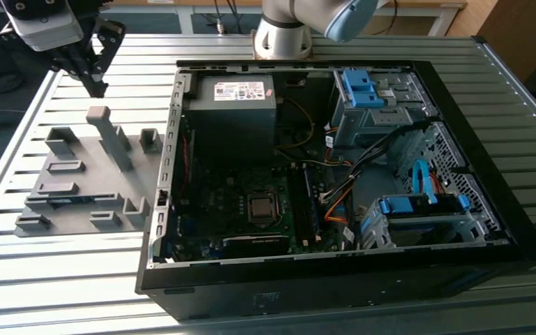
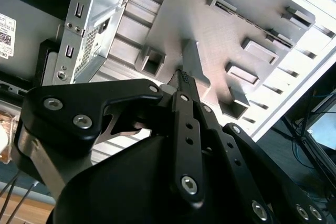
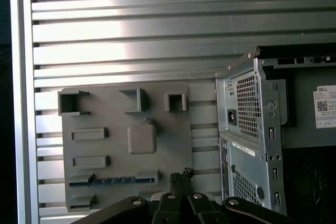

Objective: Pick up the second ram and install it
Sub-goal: 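Reach for the second ram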

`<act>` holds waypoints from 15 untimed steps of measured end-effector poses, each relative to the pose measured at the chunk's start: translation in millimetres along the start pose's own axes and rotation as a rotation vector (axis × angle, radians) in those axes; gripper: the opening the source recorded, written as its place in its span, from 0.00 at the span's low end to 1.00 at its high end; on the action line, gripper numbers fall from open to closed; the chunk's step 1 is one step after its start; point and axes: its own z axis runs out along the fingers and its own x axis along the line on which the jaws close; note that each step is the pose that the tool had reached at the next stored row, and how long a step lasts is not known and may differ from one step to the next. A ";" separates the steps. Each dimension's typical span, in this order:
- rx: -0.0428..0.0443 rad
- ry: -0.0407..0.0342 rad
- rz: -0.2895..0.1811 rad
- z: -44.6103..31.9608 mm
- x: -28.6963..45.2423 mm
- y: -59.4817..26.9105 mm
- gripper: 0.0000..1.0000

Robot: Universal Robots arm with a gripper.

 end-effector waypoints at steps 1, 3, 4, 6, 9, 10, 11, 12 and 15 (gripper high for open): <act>0.0000 0.0000 0.000 0.0 1.2 -0.1 0.11; 0.0000 0.0000 0.000 -0.1 3.5 -0.3 0.11; 0.0000 0.0000 0.000 -0.1 4.6 -0.4 0.11; 0.0000 0.0000 0.000 -0.1 6.7 -0.5 0.11; -0.0001 -0.0001 0.000 -0.2 9.0 -0.7 0.11; 0.0000 0.0000 0.000 -0.2 9.6 -0.7 0.11; -0.0001 0.0000 0.000 -0.2 9.8 -0.8 0.11; -0.0001 -0.0001 0.000 -0.2 9.9 -0.8 0.11; 0.0000 0.0000 0.000 -0.2 10.1 -0.8 0.11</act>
